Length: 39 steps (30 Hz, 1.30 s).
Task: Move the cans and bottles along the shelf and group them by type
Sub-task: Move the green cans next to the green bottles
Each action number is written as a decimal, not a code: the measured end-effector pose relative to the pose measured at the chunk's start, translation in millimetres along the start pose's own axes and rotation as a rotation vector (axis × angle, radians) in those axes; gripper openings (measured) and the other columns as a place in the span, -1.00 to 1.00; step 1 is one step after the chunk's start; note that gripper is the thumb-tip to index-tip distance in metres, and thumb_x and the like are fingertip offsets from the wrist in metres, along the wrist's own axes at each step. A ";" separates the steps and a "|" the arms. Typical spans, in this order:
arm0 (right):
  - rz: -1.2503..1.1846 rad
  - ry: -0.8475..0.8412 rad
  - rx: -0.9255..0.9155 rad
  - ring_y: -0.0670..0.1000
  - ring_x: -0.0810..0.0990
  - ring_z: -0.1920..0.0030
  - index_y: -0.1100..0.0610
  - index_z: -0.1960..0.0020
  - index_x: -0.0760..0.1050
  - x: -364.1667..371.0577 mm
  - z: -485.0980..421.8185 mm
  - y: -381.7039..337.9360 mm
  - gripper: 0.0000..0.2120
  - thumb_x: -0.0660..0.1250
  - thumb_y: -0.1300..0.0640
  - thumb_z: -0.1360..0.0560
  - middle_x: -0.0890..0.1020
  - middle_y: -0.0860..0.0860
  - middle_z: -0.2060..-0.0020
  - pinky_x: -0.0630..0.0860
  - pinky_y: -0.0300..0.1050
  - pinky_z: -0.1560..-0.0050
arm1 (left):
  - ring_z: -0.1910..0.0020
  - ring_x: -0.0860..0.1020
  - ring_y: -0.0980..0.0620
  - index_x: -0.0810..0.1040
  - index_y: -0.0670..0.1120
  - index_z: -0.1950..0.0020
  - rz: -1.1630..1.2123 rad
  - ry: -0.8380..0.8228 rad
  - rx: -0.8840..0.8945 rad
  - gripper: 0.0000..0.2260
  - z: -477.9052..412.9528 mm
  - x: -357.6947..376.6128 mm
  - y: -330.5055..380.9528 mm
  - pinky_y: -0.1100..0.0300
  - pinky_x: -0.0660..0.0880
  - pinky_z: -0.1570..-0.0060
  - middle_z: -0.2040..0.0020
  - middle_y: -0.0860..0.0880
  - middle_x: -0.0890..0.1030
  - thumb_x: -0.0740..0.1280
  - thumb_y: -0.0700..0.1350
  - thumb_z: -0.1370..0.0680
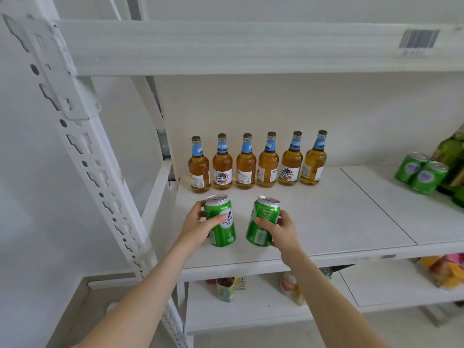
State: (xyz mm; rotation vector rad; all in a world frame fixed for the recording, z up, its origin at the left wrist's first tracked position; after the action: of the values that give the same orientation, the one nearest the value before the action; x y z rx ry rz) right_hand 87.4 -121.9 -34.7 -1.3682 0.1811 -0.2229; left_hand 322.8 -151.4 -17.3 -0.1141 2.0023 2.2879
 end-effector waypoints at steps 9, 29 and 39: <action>-0.042 -0.003 -0.008 -0.03 0.62 0.03 -0.04 -0.08 0.47 -87.8 23.8 -9.2 -0.64 0.55 0.07 -0.38 0.62 -0.02 -0.02 0.52 -0.15 0.27 | -0.10 0.59 0.07 0.49 0.15 -0.21 0.090 -0.057 0.036 -0.54 34.5 61.8 26.0 0.16 0.55 0.19 -0.18 0.05 0.61 0.56 0.03 -0.37; -0.022 0.020 -0.050 0.05 0.64 -0.03 0.02 -0.13 0.49 -324.0 0.5 -29.2 -0.61 0.55 0.10 -0.37 0.64 0.03 -0.04 0.62 0.02 0.13 | -0.13 0.58 0.02 0.50 0.15 -0.17 0.062 -0.137 0.072 -0.59 58.4 296.2 59.0 0.10 0.55 0.12 -0.15 0.02 0.61 0.55 0.01 -0.39; -0.037 0.069 -0.073 -0.04 0.61 0.02 -0.06 -0.05 0.48 -426.8 -67.3 -38.8 -0.66 0.54 0.15 -0.38 0.62 -0.01 -0.02 0.51 -0.18 0.25 | -0.07 0.60 0.07 0.52 0.22 -0.14 0.001 -0.249 0.092 -0.49 -3.6 422.2 84.8 0.18 0.54 0.22 -0.09 0.08 0.63 0.56 0.16 -0.23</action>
State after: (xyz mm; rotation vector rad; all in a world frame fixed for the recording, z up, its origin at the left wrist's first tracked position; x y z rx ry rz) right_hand -343.7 -81.0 -10.2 -1.4381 0.2236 -0.2966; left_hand -106.7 -155.5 14.4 0.1709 1.9725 2.0870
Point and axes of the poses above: each hand's wrist, its own z-axis away from the middle knuckle, its own x-axis out of the palm, y = z × x, the point moved 5 cm from there along -z, towards the middle knuckle
